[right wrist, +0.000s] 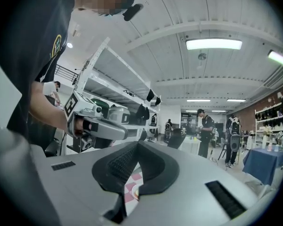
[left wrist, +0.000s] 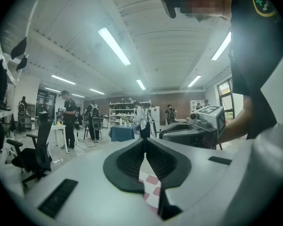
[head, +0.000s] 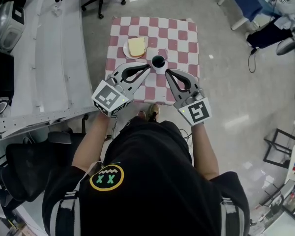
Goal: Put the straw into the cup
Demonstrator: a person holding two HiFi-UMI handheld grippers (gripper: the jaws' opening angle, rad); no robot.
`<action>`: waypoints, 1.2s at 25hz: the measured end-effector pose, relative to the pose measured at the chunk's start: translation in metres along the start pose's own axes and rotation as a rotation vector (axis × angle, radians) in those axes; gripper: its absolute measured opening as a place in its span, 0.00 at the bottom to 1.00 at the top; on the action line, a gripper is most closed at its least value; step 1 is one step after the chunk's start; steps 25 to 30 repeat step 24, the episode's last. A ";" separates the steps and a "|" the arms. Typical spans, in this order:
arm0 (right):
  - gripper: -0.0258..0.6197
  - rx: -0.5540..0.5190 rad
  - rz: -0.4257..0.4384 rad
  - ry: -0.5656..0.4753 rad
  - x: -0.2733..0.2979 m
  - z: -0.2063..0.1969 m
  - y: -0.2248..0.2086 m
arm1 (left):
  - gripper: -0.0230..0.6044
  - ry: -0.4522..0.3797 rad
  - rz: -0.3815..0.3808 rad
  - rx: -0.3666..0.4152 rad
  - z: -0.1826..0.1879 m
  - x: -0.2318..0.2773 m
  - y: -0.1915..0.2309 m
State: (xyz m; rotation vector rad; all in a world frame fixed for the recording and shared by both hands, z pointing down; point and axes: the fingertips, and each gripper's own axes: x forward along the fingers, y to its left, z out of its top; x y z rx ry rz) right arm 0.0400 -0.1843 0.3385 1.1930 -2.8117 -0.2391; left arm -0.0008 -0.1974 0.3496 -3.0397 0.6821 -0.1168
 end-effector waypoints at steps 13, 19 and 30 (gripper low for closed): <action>0.07 -0.009 -0.017 0.007 -0.003 0.003 0.003 | 0.08 -0.008 -0.028 0.013 0.006 0.000 -0.006; 0.07 -0.009 -0.022 0.009 -0.004 0.002 0.005 | 0.08 -0.012 -0.033 0.016 0.006 0.000 -0.009; 0.07 -0.013 -0.027 0.003 -0.002 0.006 0.005 | 0.08 -0.013 -0.032 0.019 0.008 -0.003 -0.007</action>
